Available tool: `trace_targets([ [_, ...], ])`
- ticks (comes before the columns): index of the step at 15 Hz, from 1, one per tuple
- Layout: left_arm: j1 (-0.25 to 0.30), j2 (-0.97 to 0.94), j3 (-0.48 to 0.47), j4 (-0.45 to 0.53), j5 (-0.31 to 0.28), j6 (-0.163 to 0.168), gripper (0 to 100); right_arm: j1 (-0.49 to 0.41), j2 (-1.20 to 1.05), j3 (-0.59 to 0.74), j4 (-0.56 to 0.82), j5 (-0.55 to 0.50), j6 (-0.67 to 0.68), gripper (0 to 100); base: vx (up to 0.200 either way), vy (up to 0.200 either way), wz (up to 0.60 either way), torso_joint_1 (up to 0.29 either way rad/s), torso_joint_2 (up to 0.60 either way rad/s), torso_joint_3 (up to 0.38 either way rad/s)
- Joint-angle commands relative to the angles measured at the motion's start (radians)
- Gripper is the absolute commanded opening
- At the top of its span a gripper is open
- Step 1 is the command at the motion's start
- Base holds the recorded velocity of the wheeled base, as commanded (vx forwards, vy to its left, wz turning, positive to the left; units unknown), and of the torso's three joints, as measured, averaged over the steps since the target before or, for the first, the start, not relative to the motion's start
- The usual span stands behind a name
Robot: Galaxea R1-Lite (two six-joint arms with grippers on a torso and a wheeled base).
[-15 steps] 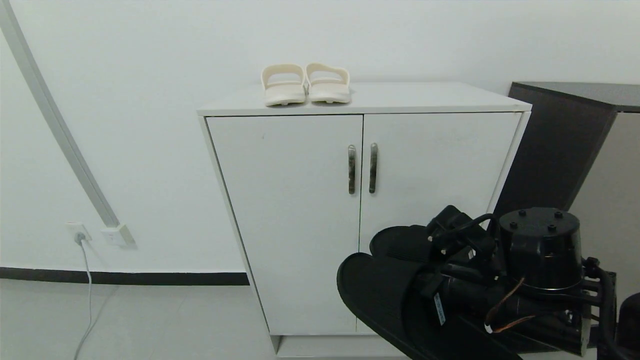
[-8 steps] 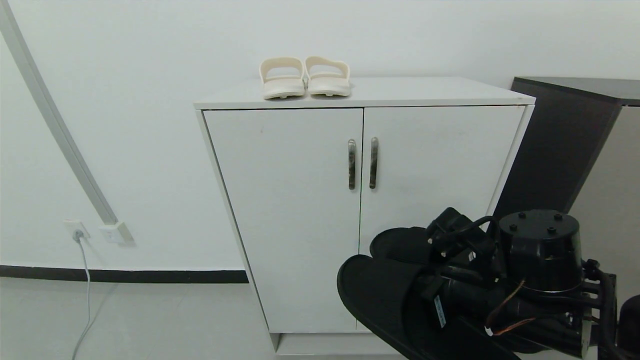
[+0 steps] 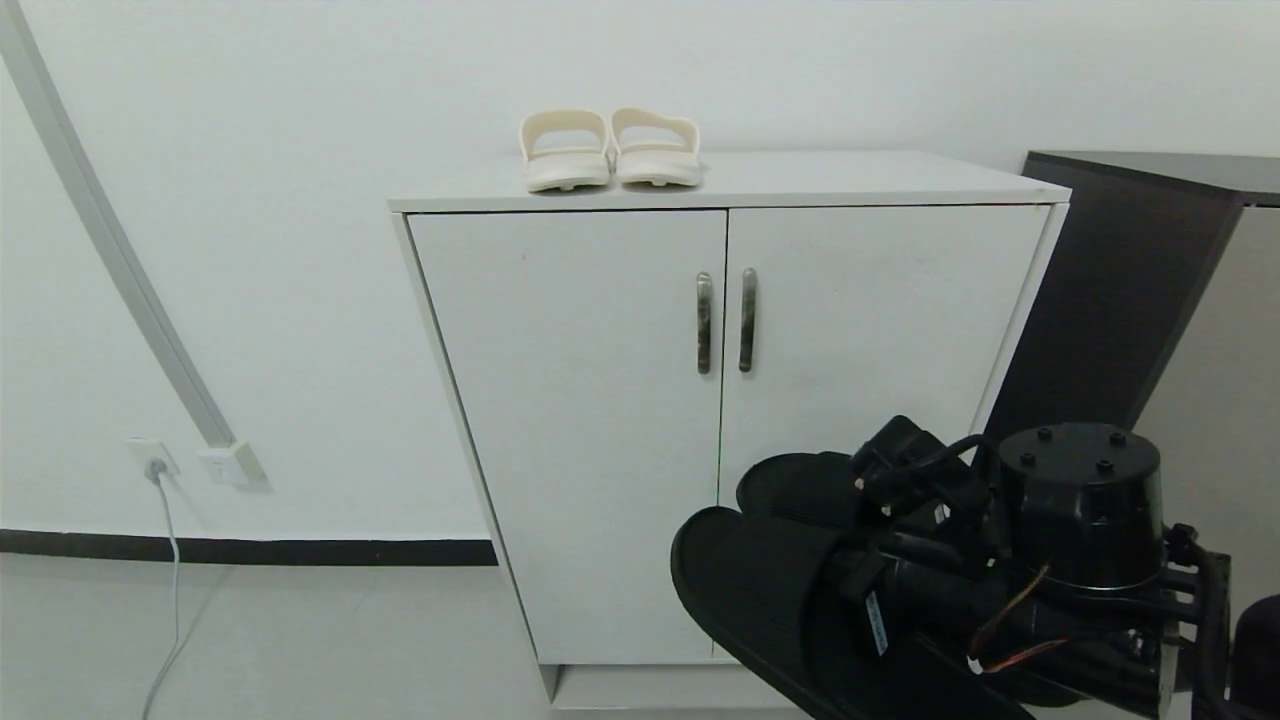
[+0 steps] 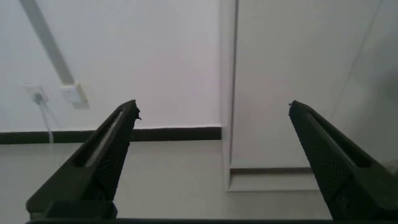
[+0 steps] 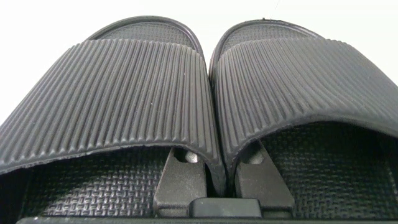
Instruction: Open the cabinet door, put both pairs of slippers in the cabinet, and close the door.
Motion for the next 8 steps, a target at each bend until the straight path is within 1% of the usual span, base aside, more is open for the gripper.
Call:
trace_targets([
  [1, 0.014, 0.154, -0.170, 0.001, 0.001, -0.015, 100, 0.001, -0.003, 0.010, -0.009, -0.001, -0.001, 0, 0.000, 0.000, 0.00, 0.000, 0.00, 0.000],
  [2, 0.014, 0.211, -0.202, -0.004, -0.005, -0.010, 100, 0.002, -0.001, 0.010, -0.012, -0.001, -0.002, 0, 0.000, 0.000, 0.00, 0.000, 0.00, 0.000],
  [3, 0.013, 0.269, -0.213, -0.005, -0.040, 0.011, 100, 0.002, -0.001, 0.010, -0.014, 0.000, -0.010, 0, 0.000, 0.000, 0.00, 0.000, 0.00, 0.000],
  [4, 0.013, 0.319, -0.219, -0.007, -0.094, 0.024, 100, 0.001, -0.003, 0.011, -0.014, -0.001, -0.014, 0, 0.000, 0.000, 0.00, 0.000, 0.00, 0.000],
  [5, 0.013, 0.358, -0.228, -0.008, -0.137, 0.027, 100, 0.001, -0.003, 0.011, -0.014, -0.001, -0.014, 0, 0.000, 0.000, 0.00, 0.000, 0.00, 0.000],
  [7, 0.013, 0.442, -0.259, -0.028, -0.247, 0.027, 100, 0.002, -0.001, 0.014, -0.014, 0.000, -0.014, 0, 0.000, 0.000, 0.00, 0.000, 0.00, 0.000],
  [8, 0.013, 0.481, -0.279, -0.042, -0.290, 0.027, 100, 0.002, -0.001, 0.014, -0.014, 0.000, -0.014, 0, 0.000, 0.000, 0.00, 0.000, 0.00, 0.000],
])
